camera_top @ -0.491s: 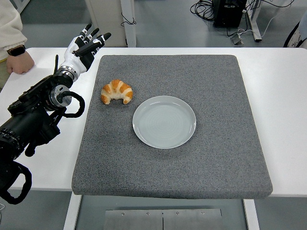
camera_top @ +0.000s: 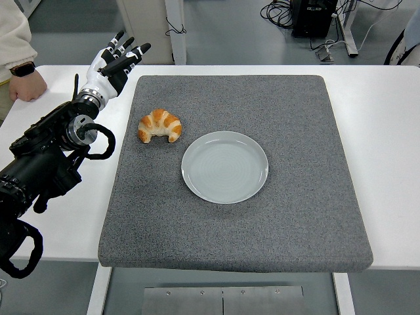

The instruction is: Place the bread on the plate

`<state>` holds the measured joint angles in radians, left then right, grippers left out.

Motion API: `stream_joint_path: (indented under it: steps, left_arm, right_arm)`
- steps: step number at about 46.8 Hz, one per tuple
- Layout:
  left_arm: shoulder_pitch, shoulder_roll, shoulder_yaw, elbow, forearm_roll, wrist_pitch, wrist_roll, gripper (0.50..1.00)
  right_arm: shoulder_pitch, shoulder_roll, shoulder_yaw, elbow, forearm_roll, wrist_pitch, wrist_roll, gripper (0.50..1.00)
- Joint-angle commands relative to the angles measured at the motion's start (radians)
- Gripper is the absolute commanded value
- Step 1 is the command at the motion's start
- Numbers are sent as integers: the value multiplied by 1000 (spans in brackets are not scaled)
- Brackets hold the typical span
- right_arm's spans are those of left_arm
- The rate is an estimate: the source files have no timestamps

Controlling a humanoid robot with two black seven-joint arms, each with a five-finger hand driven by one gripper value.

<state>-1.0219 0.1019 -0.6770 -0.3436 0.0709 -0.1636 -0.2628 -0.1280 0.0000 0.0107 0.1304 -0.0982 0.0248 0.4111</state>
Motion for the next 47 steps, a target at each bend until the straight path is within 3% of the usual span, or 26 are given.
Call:
stream_joint_path:
  steps: [1, 14, 21, 36, 47]
  left_arm:
    - [-4, 7, 2, -2, 1, -11, -1, 975]
    - [-37, 36, 66, -43, 23, -8, 13, 975]
    - [-23, 117, 71, -204, 24, 3, 14, 975]
    - [-6, 225, 157, -432, 32, 136, 11, 975]
    - [-6, 334, 252, -603, 122, 194, 11, 975]
  right_arm:
    - [-1, 0, 0, 0, 0, 0, 0, 1000]
    - [-1, 0, 0, 0, 0, 0, 0, 1000]
    - [-1, 0, 0, 0, 0, 0, 0, 1000]
    - [-1, 0, 0, 0, 0, 0, 0, 1000]
    - [-1, 0, 0, 0, 0, 0, 0, 1000]
